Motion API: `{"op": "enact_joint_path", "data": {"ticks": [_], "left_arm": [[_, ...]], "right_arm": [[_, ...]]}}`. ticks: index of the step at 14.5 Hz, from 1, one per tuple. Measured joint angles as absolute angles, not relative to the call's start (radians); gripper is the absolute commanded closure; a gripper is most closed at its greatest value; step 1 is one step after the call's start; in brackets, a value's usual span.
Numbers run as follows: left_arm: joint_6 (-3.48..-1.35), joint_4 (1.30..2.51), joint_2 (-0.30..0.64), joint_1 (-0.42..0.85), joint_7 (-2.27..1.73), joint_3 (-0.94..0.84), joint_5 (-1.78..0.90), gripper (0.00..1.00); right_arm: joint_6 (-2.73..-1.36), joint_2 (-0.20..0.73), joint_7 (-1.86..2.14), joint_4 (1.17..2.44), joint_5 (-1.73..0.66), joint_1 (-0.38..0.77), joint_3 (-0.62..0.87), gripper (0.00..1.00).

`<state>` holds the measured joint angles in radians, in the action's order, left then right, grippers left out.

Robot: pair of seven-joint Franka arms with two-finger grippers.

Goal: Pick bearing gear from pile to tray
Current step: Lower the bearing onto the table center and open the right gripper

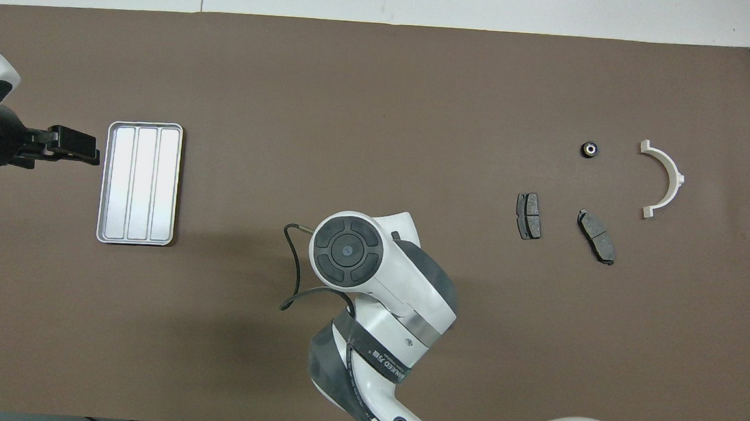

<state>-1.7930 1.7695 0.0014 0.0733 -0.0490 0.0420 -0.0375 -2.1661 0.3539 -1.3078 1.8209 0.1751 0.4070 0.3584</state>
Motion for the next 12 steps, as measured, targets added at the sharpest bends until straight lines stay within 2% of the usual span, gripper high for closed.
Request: {"op": "enact_joint_path", "data": {"ticks": [5,12], "left_arm": [[-1.794,1.773,0.001,0.073,-0.049,0.042,-0.038,0.00],[-1.798,1.773,0.001,0.073,-0.049,0.042,-0.038,0.00]], "right_arm": [[-2.239,0.456,-1.393,1.826,0.267,0.429,0.358,1.00],[-2.266,0.461,-1.393,1.827,0.277,0.425,0.356,1.00]]}}
